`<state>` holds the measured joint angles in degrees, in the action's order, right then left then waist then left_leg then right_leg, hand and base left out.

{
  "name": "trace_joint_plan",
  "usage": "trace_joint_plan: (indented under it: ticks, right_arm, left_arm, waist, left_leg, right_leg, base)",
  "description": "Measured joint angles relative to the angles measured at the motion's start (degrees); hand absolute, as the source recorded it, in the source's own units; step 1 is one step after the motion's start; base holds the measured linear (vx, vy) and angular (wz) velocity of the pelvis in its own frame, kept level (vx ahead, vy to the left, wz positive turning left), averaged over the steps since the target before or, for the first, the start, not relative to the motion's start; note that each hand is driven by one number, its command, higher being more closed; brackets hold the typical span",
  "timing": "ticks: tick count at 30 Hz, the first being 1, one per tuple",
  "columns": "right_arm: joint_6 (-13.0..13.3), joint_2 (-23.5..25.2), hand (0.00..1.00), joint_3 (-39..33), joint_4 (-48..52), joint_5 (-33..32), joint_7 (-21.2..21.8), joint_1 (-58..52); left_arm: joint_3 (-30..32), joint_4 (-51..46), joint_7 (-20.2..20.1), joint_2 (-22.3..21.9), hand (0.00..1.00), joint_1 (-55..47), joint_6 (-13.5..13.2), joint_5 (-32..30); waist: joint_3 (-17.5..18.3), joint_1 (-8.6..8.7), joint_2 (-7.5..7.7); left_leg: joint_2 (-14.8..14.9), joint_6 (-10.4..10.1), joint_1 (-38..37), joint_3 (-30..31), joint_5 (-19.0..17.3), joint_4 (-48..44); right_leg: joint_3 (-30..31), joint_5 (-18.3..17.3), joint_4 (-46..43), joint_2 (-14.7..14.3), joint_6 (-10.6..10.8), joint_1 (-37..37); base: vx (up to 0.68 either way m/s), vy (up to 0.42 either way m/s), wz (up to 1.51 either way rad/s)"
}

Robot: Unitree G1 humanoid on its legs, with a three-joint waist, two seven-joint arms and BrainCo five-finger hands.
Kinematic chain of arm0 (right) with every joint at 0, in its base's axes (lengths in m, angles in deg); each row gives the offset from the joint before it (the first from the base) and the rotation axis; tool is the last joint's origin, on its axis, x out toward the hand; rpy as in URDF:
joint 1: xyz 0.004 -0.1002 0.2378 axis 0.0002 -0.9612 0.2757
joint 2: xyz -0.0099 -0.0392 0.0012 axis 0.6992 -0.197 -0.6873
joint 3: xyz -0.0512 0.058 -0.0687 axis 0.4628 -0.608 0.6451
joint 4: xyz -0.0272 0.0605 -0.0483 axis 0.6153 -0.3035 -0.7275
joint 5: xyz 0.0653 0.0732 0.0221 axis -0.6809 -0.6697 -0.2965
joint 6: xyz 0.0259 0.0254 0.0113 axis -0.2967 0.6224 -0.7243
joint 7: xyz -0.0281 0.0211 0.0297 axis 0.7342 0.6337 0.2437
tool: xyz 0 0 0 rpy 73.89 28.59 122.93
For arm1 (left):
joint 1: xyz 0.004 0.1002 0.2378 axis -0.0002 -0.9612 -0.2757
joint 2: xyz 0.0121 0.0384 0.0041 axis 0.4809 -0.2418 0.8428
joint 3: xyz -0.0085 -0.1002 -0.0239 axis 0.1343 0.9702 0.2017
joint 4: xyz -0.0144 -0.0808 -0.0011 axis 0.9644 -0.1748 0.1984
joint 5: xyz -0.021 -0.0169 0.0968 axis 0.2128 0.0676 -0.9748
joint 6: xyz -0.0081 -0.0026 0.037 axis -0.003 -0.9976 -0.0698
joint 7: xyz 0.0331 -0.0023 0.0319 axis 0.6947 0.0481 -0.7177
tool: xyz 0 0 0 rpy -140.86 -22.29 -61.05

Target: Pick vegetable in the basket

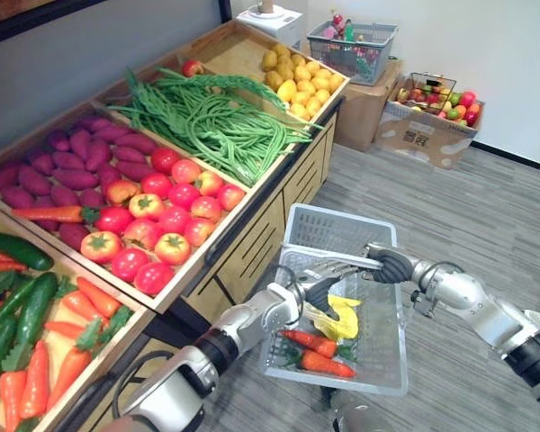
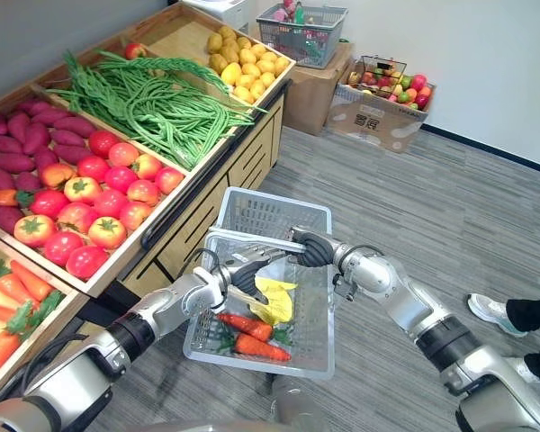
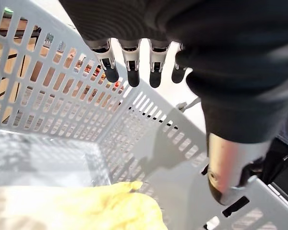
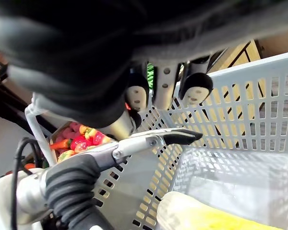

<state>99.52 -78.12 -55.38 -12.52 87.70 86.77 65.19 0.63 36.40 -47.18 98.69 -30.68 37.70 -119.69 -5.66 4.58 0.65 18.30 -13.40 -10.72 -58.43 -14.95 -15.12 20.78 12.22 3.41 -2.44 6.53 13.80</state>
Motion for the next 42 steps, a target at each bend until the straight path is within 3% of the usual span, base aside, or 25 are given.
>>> trace_joint_plan:
  ticks: [3,8,13,15,16,18,20,25,31,36,42]
  right_arm:
    - [-0.11,2.32,1.0,-4.44,-1.9,0.92,-0.15,-2.81]
    - [0.39,8.75,1.0,-12.28,-3.18,7.02,-1.72,-8.24]
    - [0.79,16.41,1.0,-18.26,-5.69,11.23,-6.2,-11.46]
    - [-2.27,19.56,1.0,-24.2,-11.55,11.62,-9.42,-11.45]
    - [-4.63,20.38,1.0,-27.82,-15.82,11.74,-11.27,-11.35]
    - [-7.03,21.67,1.0,-31.57,-20.42,12.11,-12.79,-10.67]
    - [-9.18,23.57,1.0,-37.12,-23.43,12.04,-14.94,-11.16]
    - [-10.51,25.84,1.0,-46.65,-28.04,11.83,-19.47,-15.56]
    - [-10.2,30.32,1.0,-53.87,-38.83,7.94,-23.92,-20.04]
    - [-10.27,30.72,1.0,-55.59,-50.55,5.75,-24.03,-21.83]
    - [-10.7,32.23,1.0,-59.77,-54.74,3.96,-24.21,-25.09]
  left_arm:
    - [-1.12,-5.78,-0.21,-0.06,0.0,0.01,0.15,0.39]
    - [-3.54,-9.46,-3.55,0.78,0.0,-0.5,3.23,3.9]
    - [-4.87,-17.01,-6.6,5.41,0.0,-2.5,5.1,10.05]
    - [-7.83,-28.95,-7.13,7.2,0.0,-3.72,1.59,12.82]
    - [-10.86,-36.6,-7.43,6.67,0.0,-4.62,-2.1,15.29]
    - [-12.76,-43.24,-7.94,4.91,0.0,-7.33,-6.09,17.96]
    - [-12.02,-44.63,-8.09,5.03,0.0,-8.95,-7.26,20.41]
    - [-4.04,-44.79,-7.11,10.49,0.0,-15.42,-6.19,20.47]
    - [12.01,-48.19,-2.18,10.32,0.0,-28.17,-5.03,20.27]
    - [29.46,-48.42,2.0,3.78,0.0,-36.45,-3.14,20.55]
    - [46.49,-43.03,7.4,-6.25,0.0,-41.77,1.26,22.75]
  waist:
    - [-0.12,-0.2,0.17]
    - [-0.36,-0.16,0.5]
    - [-0.52,-0.49,0.83]
    - [-0.51,-2.0,0.86]
    - [-0.5,-3.48,0.87]
    - [-0.43,-4.07,0.75]
    - [-0.44,-4.7,0.77]
    - [-0.34,-5.1,0.82]
    - [1.11,-6.18,1.91]
    - [1.81,-6.39,2.23]
    - [3.05,-6.07,2.13]
  left_leg:
    - [-0.08,0.28,1.18,2.12,0.17,-0.03]
    - [-0.61,1.04,3.04,5.88,0.63,0.12]
    - [-0.74,1.75,4.27,9.7,1.0,-0.01]
    - [-0.87,2.03,5.15,11.45,1.14,0.03]
    - [-0.95,2.26,5.8,12.66,1.24,0.05]
    - [-1.01,2.33,6.17,14.22,1.31,-0.02]
    - [-1.35,2.54,6.8,16.39,1.43,-0.03]
    - [-3.85,4.98,10.55,23.84,2.9,1.05]
    - [-7.31,6.4,12.25,31.97,5.51,4.3]
    - [-10.14,7.32,12.92,36.59,8.86,8.29]
    - [-12.17,7.98,13.61,41.44,11.58,11.32]
  right_leg:
    - [-1.76,-0.22,-0.01,0.9,0.03,-0.14]
    - [-5.09,-0.59,-0.17,2.75,0.36,-0.57]
    - [-8.53,-1.75,-1.43,4.05,0.47,-1.24]
    - [-10.15,-2.04,-1.6,4.68,0.56,-1.43]
    - [-11.42,-2.15,-1.59,5.19,0.54,-1.61]
    - [-13.42,-2.14,-1.6,5.72,0.54,-2.33]
    - [-16.16,-2.14,-1.6,6.74,0.54,-3.35]
    - [-23.28,-2.46,-1.55,10.37,0.92,-4.78]
    - [-30.01,-2.73,0.62,13.0,0.93,-8.16]
    - [-33.88,-2.86,0.98,14.85,1.11,-8.92]
    - [-38.35,-2.99,1.65,15.88,1.26,-10.08]
  base:
    - [-0.09,-0.062,0.38]
    - [-0.07,-0.037,0.36]
    - [-0.05,-0.026,0.38]
    - [-0.03,-0.017,0.46]
    - [0.0,-0.004,0.39]
    - [-0.01,0.001,0.48]
    - [-0.03,0.008,0.56]
    - [-0.06,0.013,0.72]
    - [-0.02,0.002,0.67]
    - [-0.02,0.002,0.48]
    - [-0.02,0.0,0.36]
